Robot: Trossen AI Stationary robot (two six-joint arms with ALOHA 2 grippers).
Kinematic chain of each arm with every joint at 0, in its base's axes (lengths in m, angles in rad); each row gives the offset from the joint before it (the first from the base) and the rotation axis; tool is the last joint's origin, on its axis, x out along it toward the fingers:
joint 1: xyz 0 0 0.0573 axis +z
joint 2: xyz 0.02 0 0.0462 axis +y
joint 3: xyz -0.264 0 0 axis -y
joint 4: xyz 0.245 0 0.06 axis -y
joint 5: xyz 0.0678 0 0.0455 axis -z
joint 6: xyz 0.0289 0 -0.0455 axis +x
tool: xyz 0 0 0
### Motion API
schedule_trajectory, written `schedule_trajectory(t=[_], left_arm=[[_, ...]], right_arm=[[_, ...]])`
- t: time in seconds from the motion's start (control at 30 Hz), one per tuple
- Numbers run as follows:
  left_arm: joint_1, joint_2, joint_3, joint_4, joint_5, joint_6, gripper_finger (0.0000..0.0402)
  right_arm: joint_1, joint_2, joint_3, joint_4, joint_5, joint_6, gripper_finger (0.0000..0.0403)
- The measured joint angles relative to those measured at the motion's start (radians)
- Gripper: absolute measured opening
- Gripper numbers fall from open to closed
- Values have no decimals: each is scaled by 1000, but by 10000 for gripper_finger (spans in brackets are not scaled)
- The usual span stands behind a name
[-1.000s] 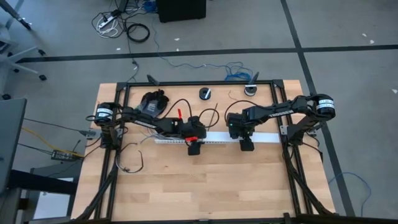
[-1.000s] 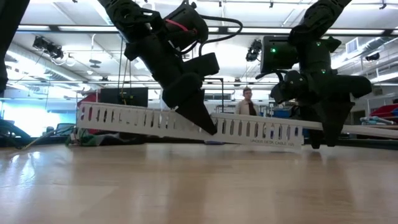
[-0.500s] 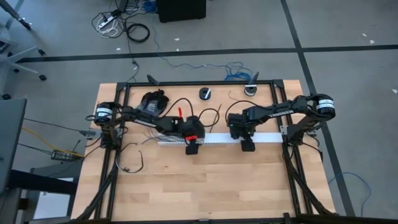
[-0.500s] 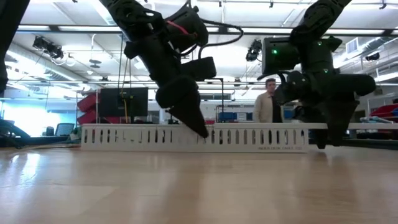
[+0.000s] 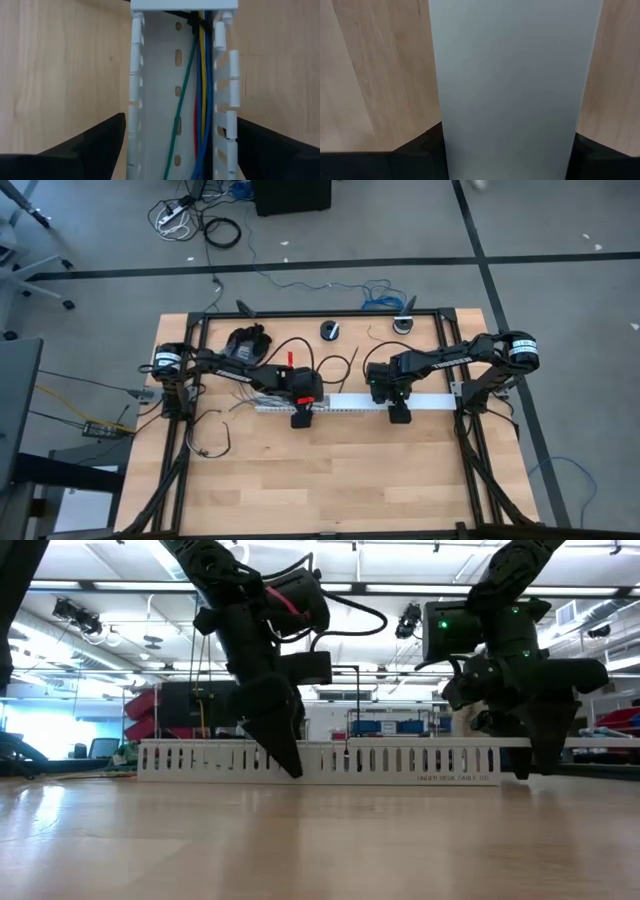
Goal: Ziptie cables
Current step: Close the white cable duct
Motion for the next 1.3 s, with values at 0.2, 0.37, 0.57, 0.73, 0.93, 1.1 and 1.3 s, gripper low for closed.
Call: schedule_trajectory(t=[0.2, 0.37, 0.57, 0.73, 0.93, 1.1, 1.3], left_arm=[[0, 0, 0, 21, -1, 4, 302], [-1, 0, 0, 25, -1, 4, 267], [-1, 0, -2, 40, -1, 7, 247], [-2, 0, -3, 60, -1, 7, 245], [-2, 0, -5, 74, -1, 8, 244], [-2, 0, -5, 98, -2, 14, 244], [-2, 0, -5, 107, -2, 14, 244]], right_arm=[[0, 0, 0, 0, 2, 0, 224], [0, 0, 0, 0, 2, 1, 223], [0, 0, -1, 1, 2, 1, 223], [0, 0, -1, 9, 2, -3, 223], [0, 0, -2, 15, 2, -21, 221], [0, 0, -3, 44, -2, -30, 224], [0, 0, -1, 71, -20, -28, 219]])
